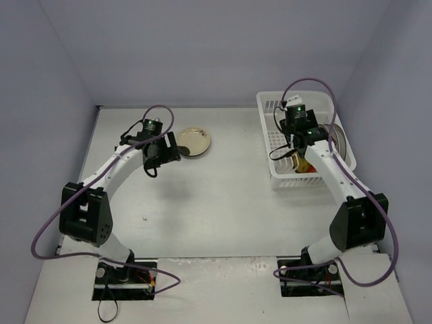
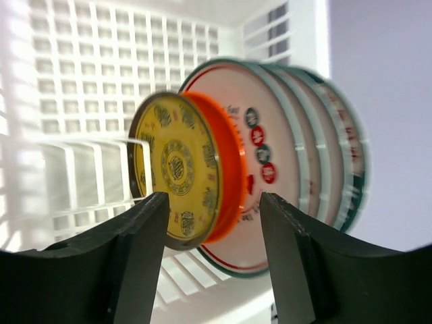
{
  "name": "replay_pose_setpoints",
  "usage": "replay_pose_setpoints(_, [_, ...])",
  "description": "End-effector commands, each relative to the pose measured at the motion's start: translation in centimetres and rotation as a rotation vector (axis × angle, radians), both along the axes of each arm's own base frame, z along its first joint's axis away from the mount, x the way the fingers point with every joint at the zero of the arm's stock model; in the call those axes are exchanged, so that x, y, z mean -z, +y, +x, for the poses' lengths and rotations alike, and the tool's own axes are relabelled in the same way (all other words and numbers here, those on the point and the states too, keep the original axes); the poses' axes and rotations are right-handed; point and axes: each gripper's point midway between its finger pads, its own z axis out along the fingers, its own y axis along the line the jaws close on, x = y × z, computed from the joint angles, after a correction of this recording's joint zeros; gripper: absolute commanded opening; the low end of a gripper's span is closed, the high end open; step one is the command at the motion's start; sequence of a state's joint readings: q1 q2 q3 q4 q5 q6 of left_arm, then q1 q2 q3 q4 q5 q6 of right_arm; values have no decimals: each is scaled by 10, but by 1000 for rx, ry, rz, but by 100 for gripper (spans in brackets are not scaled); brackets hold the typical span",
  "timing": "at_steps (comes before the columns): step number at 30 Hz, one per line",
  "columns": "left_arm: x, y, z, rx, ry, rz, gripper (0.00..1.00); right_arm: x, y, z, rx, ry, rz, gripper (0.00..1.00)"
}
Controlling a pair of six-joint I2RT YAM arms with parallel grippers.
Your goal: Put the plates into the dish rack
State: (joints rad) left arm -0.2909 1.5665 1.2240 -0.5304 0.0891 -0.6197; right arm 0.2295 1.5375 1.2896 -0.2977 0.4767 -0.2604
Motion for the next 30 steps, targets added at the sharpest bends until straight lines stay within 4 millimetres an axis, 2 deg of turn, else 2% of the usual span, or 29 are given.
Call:
replay_pose_setpoints(1, [-29, -14, 48, -56, -110, -76, 77, -83, 8, -3, -5, -229, 113, 58])
replay_pose_setpoints(6, [-12, -16, 88, -155, -77, -55, 74, -117, 23, -18, -58, -343, 238, 61])
replay_pose_setpoints(8, [-4, -19, 108, -177, -64, -46, 70, -115, 31, -23, -89, -349, 276, 61])
replay_pose_setpoints(9, [1, -16, 114, -203, -61, -24, 69, -121, 32, -28, -102, -369, 293, 62])
replay_pose_setpoints(10, [5, -16, 129, -224, -66, -6, 67, -122, 33, -29, -107, -374, 302, 62])
replay_pose_setpoints(12, [12, -14, 136, -244, -41, 20, 63, -118, 35, -35, -117, -370, 316, 62])
replay_pose_setpoints(13, [28, -12, 138, -252, -4, 44, 62, -117, 36, -36, -122, -368, 319, 62])
replay_pose_setpoints(14, [20, -15, 148, -255, -27, 36, 61, -115, 36, -38, -123, -365, 323, 63])
replay_pose_setpoints(15, [33, -16, 150, -255, -2, 47, 60, -113, 37, -41, -126, -364, 331, 63])
replay_pose_setpoints(17, [33, -17, 156, -261, 0, 54, 58, -110, 38, -42, -132, -361, 341, 63])
replay_pose_setpoints(20, [49, -17, 154, -253, 41, 72, 46, -108, 43, -45, -150, -358, 367, 63])
replay_pose_setpoints(21, [52, -18, 152, -242, 49, 76, 36, -108, 45, -46, -157, -357, 376, 63])
replay_pose_setpoints(25, [51, -26, 137, -180, 44, 80, 12, -109, 53, -47, -190, -353, 404, 63])
replay_pose_setpoints(28, [48, -30, 114, -120, 53, 89, 5, -110, 63, -47, -216, -346, 432, 63])
replay_pose_setpoints(29, [48, -32, 108, -92, 53, 90, 4, -109, 72, -47, -241, -336, 450, 63])
replay_pose_setpoints(30, [36, -35, 101, -73, 34, 64, 4, -108, 78, -48, -252, -329, 467, 63])
